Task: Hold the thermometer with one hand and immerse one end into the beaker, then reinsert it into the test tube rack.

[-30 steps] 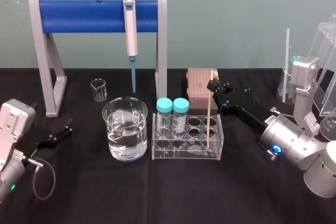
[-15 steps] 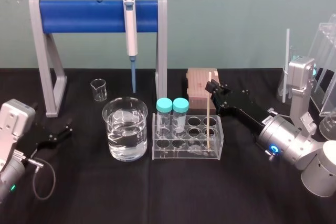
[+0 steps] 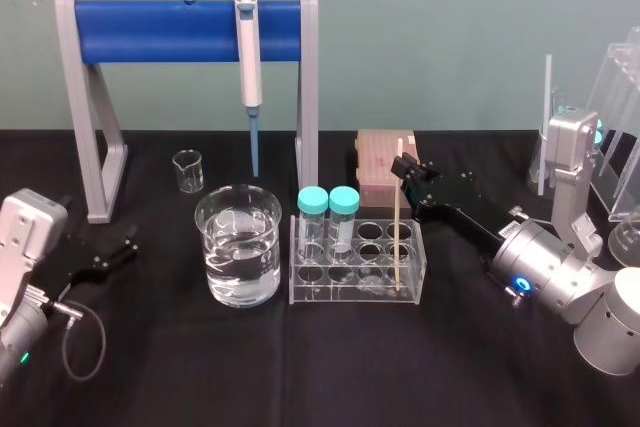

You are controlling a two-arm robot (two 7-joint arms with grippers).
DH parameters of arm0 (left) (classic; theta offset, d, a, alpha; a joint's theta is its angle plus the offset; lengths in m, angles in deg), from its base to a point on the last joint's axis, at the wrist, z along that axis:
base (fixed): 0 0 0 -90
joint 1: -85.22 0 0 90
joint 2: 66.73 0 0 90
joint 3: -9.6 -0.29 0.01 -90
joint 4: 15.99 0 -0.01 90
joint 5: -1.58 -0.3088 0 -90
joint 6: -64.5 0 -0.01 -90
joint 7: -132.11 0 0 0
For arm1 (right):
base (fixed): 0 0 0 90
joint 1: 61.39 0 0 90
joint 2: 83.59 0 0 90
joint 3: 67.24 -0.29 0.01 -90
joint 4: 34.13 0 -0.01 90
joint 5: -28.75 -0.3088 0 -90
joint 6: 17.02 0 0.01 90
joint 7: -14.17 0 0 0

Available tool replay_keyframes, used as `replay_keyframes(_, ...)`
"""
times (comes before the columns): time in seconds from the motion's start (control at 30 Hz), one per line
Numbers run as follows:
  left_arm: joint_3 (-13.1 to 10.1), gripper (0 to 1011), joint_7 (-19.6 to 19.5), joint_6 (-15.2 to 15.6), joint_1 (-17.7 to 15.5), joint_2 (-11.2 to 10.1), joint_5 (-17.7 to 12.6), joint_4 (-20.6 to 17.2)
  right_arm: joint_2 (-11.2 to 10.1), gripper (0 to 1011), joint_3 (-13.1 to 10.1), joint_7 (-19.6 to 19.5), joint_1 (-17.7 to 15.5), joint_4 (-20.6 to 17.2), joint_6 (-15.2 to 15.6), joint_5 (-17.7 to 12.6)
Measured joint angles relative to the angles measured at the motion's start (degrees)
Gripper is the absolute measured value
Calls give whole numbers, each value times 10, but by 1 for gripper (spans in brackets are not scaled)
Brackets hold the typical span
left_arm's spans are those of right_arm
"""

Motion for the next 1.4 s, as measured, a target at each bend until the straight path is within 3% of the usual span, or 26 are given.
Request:
replay_keyframes(0.5,0,1004,0,0,0,0,0,0,0,448,0,0,-1,-1,0,0)
replay_keyframes(0.53,0,1004,0,0,0,0,0,0,0,520,0,0,-1,-1,0,0)
replay_keyframes(0.7,0,1004,0,0,0,0,0,0,0,682,0,0,-1,-1,0,0)
replay_keyframes(1.03,0,1004,0,0,0,0,0,0,0,960,0,-1,-1,-1,0,-1)
replay_keyframes(1.13,0,1004,0,0,0,0,0,0,0,1003,0,-1,-1,-1,0,-1)
replay_keyframes(1.4,0,1004,0,0,0,0,0,0,0,1003,0,-1,-1,-1,0,-1)
